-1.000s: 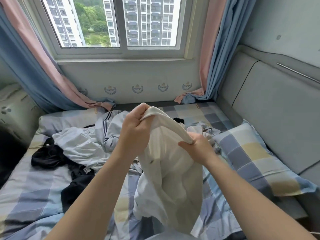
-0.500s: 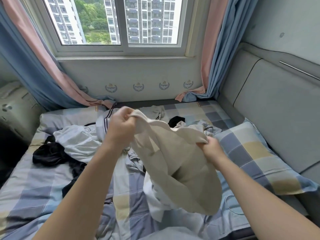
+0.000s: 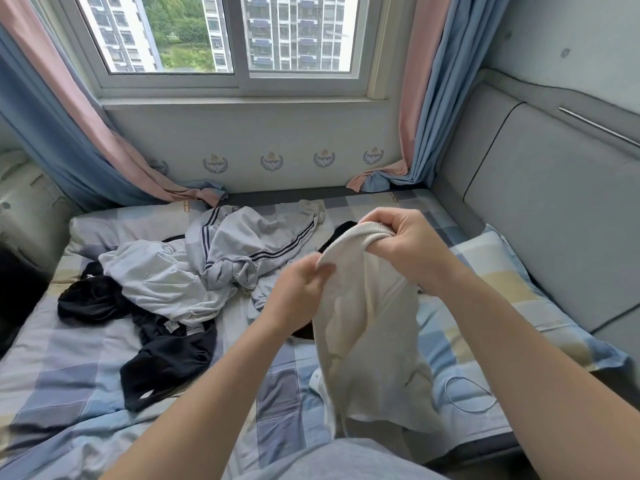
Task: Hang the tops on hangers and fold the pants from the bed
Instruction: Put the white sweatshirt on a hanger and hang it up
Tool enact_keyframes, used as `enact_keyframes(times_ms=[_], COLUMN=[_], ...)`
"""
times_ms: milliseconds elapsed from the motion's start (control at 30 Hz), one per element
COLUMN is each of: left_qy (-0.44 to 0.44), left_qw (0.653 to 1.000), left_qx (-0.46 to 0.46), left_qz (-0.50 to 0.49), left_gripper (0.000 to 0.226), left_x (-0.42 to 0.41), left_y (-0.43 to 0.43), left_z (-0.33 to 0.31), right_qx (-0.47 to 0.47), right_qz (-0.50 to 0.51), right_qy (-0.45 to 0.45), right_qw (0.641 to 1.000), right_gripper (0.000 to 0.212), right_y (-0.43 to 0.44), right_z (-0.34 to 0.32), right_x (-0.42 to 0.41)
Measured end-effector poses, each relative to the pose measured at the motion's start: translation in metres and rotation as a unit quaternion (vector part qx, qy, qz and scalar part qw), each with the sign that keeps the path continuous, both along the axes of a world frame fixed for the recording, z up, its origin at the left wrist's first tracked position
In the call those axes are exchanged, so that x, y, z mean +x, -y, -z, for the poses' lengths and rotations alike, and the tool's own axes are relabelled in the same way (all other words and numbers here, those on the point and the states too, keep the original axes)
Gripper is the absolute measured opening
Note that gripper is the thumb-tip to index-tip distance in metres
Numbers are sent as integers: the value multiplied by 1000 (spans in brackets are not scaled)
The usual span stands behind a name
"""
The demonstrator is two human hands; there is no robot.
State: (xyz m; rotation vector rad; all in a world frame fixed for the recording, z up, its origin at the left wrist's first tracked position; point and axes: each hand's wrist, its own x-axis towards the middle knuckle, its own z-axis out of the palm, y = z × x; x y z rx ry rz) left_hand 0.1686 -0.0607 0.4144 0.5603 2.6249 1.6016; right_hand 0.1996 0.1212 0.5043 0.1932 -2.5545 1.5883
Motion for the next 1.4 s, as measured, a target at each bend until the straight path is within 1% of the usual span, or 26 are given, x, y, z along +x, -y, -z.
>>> enact_keyframes(times_ms=[33,100,167,233,300,433,500,567,600,667,733,767,800,833,867,933,1000,1067,1100,1133,1200,1267,1400], left_qy=[-3,-19,-53,-72,-73,-79,-76,-64,-52,-17,45,89,132,169,197,244,274,277,261,239,178,132,130], left_qw=[999,991,982,974,967,949,943,948,953,961,964,963,962,963,965,964,959,948,948,954,975,988,987], left_qx=[32,104,148,186,213,250,252,233,217,179,164,168,165,151,129,95,36,10,12,15,-7,-45,-94], left_qz=[-28,-83,-107,-111,-119,-173,-203,-207,-206,-212,-206,-191,-170,-144,-115,-42,59,158,181,182,132,70,34], left_gripper=[26,23,21,21,21,22,21,23,26,28,26,22,16,8,6,13,23,24,22,22,24,17,32], left_x=[-4,-11,-15,-14,-10,-11,-18,-21,-22,-23,-24,-23,-21,-18,-13,-3,10,26,34,40,44,37,24], left_y=[2,8,14,14,11,23,35,42,43,43,40,38,36,35,33,28,22,11,4,-2,-9,-4,16], left_z=[-3,-15,-31,-45,-52,-58,-55,-47,-41,-27,-14,-8,-3,1,5,14,21,28,33,38,47,55,63], right_qx=[4,45,104,156,183,208,231,230,210,142,83,66,41,-1,-57,-147,-188,-204,-220,-242,-281,-308,-312], right_qz=[10,23,33,63,100,160,188,204,202,182,152,147,148,150,151,149,146,142,139,136,129,139,176], right_qy=[1,13,43,68,90,174,221,255,261,260,253,245,237,232,233,242,242,228,221,213,195,173,132], right_qw=[1000,999,993,983,974,949,929,917,920,938,952,956,959,961,959,947,941,941,940,937,931,925,924], right_gripper=[13,9,13,23,29,23,24,22,22,23,16,12,10,11,13,14,16,26,31,35,32,25,23], right_y=[-5,-16,-25,-33,-38,-53,-63,-69,-69,-63,-52,-46,-40,-34,-29,-18,-8,2,6,8,9,7,-1], right_z=[3,16,38,67,96,146,166,176,178,170,156,149,141,132,124,108,94,81,75,71,60,53,51], right_x=[-1,-3,-4,-4,-3,8,19,26,26,19,11,7,4,3,2,1,0,-1,-1,-1,-1,-2,-3])
